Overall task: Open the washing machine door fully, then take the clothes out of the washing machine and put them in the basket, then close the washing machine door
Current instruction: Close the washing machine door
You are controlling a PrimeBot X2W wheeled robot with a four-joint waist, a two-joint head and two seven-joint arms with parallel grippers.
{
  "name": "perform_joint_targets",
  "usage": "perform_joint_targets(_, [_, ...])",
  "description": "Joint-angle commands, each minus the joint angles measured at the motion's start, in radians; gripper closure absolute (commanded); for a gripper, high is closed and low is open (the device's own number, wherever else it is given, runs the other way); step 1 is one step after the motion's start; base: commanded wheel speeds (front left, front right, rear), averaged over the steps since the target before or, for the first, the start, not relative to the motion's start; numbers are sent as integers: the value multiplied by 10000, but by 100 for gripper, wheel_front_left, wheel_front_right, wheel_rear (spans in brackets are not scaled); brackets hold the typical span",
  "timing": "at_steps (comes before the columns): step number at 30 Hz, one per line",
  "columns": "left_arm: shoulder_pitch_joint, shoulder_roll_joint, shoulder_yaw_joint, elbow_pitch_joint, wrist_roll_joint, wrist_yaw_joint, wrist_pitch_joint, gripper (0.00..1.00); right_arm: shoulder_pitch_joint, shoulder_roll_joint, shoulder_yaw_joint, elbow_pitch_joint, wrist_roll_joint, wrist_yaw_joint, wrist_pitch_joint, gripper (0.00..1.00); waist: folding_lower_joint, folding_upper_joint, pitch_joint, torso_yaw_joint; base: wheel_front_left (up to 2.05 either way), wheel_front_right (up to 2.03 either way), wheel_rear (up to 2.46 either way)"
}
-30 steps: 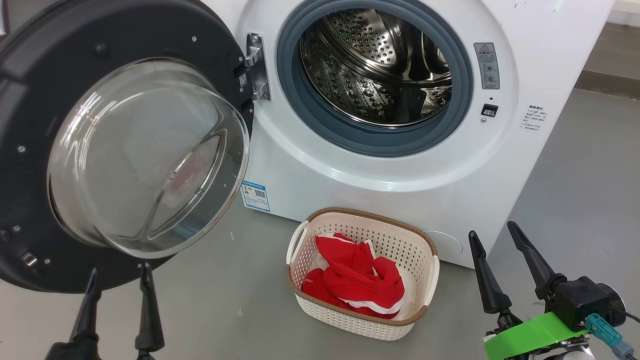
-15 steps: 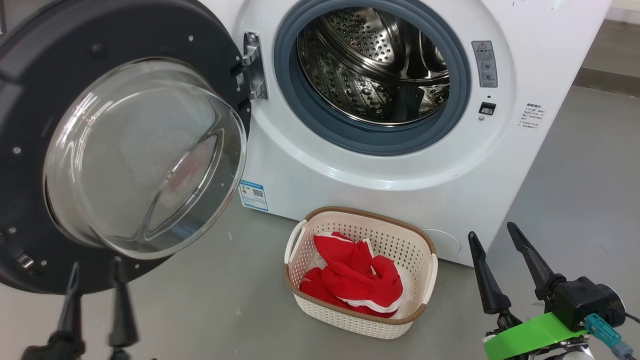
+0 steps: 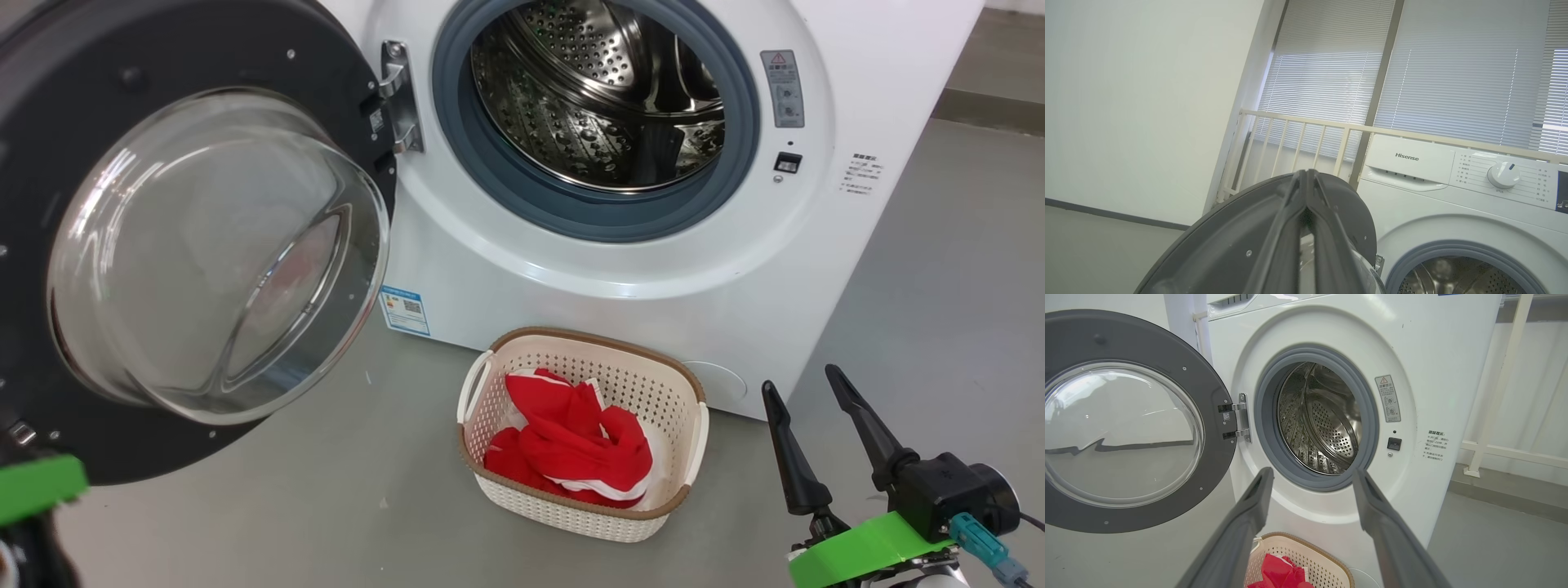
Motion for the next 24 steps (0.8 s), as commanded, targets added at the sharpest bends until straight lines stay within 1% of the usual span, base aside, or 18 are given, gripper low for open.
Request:
perform_joint_targets(1, [-537, 304, 481, -97, -165, -86, -46, 100, -371, -89, 264, -246, -89, 48, -21, 0, 0, 0, 13, -54, 0, 0, 0])
perform_joint_targets(3, [-957, 357, 832, 156, -471, -183, -51, 100, -399, -89, 249, -265, -137, 48, 20, 0, 0, 0, 28, -119, 0, 0, 0])
perform_joint_targets(5, [-1452, 463, 1217, 619, -959, -391, -53, 100, -414, -89, 223, -297, -191, 48, 59, 0, 0, 0, 33, -182, 0, 0, 0])
perform_joint_targets(7, [-2047, 455, 1595, 1241, -1857, -699, 2, 100, -408, -89, 197, -334, -224, 48, 97, 0, 0, 0, 27, -222, 0, 0, 0])
perform_joint_targets(9, [-2612, 569, 1892, 1881, -2576, -925, 172, 100, -397, -89, 182, -374, -246, 48, 141, 0, 0, 0, 24, -261, 0, 0, 0])
perform_joint_targets(12, [-3497, 819, 2267, 2970, -3562, -1155, 609, 100, -388, -89, 172, -461, -283, 48, 221, 0, 0, 0, 34, -324, 0, 0, 0])
perform_joint_targets(17, [-4864, 1588, 2751, 4936, -4371, -1178, 1073, 100, -372, -89, 176, -634, -394, 48, 374, 0, 0, 0, 30, -436, 0, 0, 0])
perform_joint_targets(20, [-5501, 2084, 2992, 6232, -4617, -1050, 1264, 100, -338, -89, 214, -727, -428, 48, 455, 0, 0, 0, 1, -548, 0, 0, 0])
perform_joint_targets(24, [-6110, 2684, 3061, 7900, -4827, -854, 1857, 100, -271, -89, 207, -841, -463, 48, 532, 0, 0, 0, -5, -686, 0, 0, 0])
